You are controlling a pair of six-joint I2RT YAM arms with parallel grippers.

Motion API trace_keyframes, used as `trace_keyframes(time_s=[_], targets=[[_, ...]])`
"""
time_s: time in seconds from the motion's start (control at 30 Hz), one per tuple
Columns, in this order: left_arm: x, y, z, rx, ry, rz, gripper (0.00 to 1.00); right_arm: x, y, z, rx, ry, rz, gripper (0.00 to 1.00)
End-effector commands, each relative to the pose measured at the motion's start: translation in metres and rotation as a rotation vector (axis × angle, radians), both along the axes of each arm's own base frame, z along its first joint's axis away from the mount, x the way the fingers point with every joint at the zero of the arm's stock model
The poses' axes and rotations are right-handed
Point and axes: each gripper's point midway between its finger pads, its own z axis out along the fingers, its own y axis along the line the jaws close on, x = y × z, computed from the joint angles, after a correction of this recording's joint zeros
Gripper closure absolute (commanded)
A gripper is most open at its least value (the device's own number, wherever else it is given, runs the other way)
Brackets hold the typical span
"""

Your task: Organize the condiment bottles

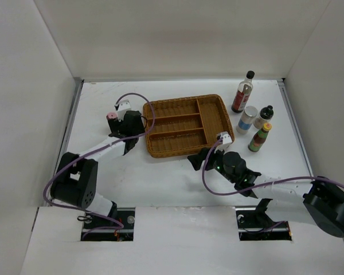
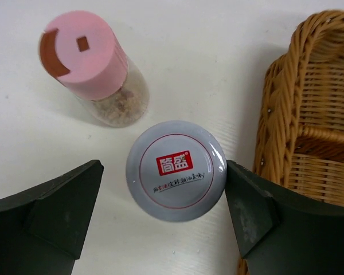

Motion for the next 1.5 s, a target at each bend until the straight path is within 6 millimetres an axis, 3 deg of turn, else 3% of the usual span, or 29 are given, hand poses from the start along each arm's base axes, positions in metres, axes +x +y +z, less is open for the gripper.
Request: trace_keyframes(time_s=[0.0, 0.13, 0.2, 0.33, 0.43, 0.6, 0.77, 0.93, 1.17, 1.23, 1.33, 1.4, 1.47], targets=[[0.021, -0.008, 0.016, -0.032, -0.066, -0.021, 0.20, 0.003, 0.013, 0.025, 0.058, -0.050, 0.025, 0.09], [0.026, -0.008, 0.021, -0.029, -0.086, -0.014, 0.50, 0.003, 0.013, 0.026, 0.059, -0.051, 0.025, 0.09], [0.024, -0.011, 0.035, -0.037, -0.121, -0.016, 0.60, 0.003, 0.012, 0.026, 0.062, -0.053, 0.025, 0.09], [0.017, -0.017, 0.093, -0.056, -0.259, -0.014, 0.63, 0.003, 0.013, 0.025, 0.059, -0.051, 0.025, 0.09], [0.021, -0.033, 0.135, -0.091, -0.348, -0.052, 0.63, 0.003, 0.015, 0.023, 0.055, -0.047, 0.031, 0.09], [0.053, -0.070, 0.159, -0.139, -0.398, -0.123, 0.63, 0.003, 0.016, 0.024, 0.056, -0.047, 0.032, 0.09], [0.095, -0.105, 0.151, -0.160, -0.376, -0.187, 0.63, 0.002, 0.014, 0.025, 0.061, -0.052, 0.031, 0.09], [0.125, -0.124, 0.131, -0.157, -0.341, -0.219, 0.63, 0.000, 0.013, 0.028, 0.068, -0.058, 0.032, 0.09], [0.133, -0.135, 0.074, -0.122, -0.228, -0.237, 0.59, 0.000, 0.013, 0.028, 0.068, -0.058, 0.032, 0.09], [0.131, -0.137, 0.056, -0.107, -0.188, -0.241, 0.52, 0.001, 0.013, 0.026, 0.063, -0.054, 0.032, 0.09], [0.129, -0.137, 0.041, -0.097, -0.155, -0.241, 0.31, 0.001, 0.014, 0.026, 0.063, -0.054, 0.032, 0.09], [0.126, -0.135, 0.042, -0.102, -0.161, -0.238, 0.21, 0.001, 0.014, 0.026, 0.063, -0.054, 0.032, 0.08], [0.122, -0.134, 0.057, -0.114, -0.188, -0.240, 0.14, 0.001, 0.014, 0.026, 0.063, -0.054, 0.032, 0.08]])
